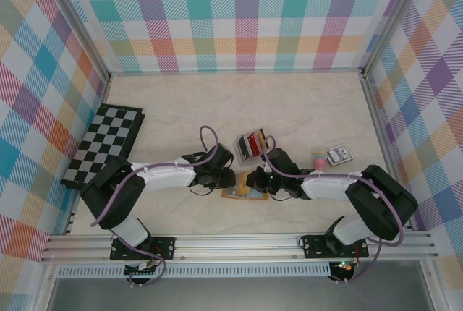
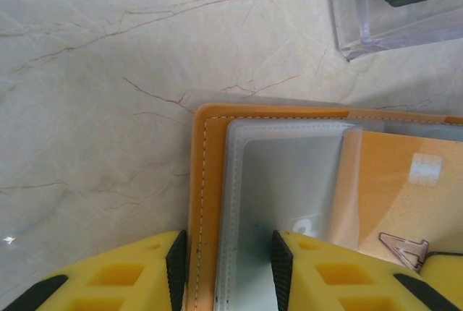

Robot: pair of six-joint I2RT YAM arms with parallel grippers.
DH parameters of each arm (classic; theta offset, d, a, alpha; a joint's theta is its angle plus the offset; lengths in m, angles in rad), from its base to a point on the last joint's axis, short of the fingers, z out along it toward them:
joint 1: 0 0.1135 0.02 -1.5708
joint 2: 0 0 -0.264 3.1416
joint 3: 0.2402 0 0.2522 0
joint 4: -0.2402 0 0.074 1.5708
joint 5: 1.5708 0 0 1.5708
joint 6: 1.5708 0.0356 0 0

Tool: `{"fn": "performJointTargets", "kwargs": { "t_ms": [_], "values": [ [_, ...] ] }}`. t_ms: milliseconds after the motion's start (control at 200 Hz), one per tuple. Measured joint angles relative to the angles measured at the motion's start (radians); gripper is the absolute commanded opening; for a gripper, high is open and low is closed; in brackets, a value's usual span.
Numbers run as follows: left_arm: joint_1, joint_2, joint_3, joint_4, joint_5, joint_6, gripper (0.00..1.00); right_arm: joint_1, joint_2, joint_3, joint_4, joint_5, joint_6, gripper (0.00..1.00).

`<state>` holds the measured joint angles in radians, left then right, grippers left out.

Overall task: Put the credit cards into the card holder
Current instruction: Insert the credit card into the card slot.

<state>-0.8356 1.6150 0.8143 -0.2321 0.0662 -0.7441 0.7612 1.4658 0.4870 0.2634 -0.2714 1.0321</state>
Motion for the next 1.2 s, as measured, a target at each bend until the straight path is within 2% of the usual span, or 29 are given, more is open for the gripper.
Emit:
{"fn": "performJointTargets", "kwargs": {
  "t_ms": [205, 510, 765, 1055, 1200],
  "values": [
    [0.0, 0.0, 0.0, 0.0, -0.001, 0.0, 0.37, 0.0, 0.031, 0.014, 0.027, -0.027, 0.0, 0.07],
    [0.0, -0.006, -0.011, 0.016, -0.004, -0.003, 0.36, 0.002, -0.045, -0.008, -0.062, -0.016, 0.001, 0.07],
    [0.0, -0.006, -0.012, 0.018, -0.004, -0.004, 0.36, 0.002, 0.046, 0.032, -0.012, -0.063, 0.0, 0.07],
    [0.0, -0.006, -0.013, 0.019, -0.006, -0.004, 0.35, 0.0, 0.104, 0.071, -0.013, -0.078, -0.02, 0.14],
    [0.0, -0.007, -0.016, 0.024, -0.005, -0.004, 0.35, 0.0, 0.084, 0.071, -0.05, -0.056, -0.024, 0.22]
  ]
}}
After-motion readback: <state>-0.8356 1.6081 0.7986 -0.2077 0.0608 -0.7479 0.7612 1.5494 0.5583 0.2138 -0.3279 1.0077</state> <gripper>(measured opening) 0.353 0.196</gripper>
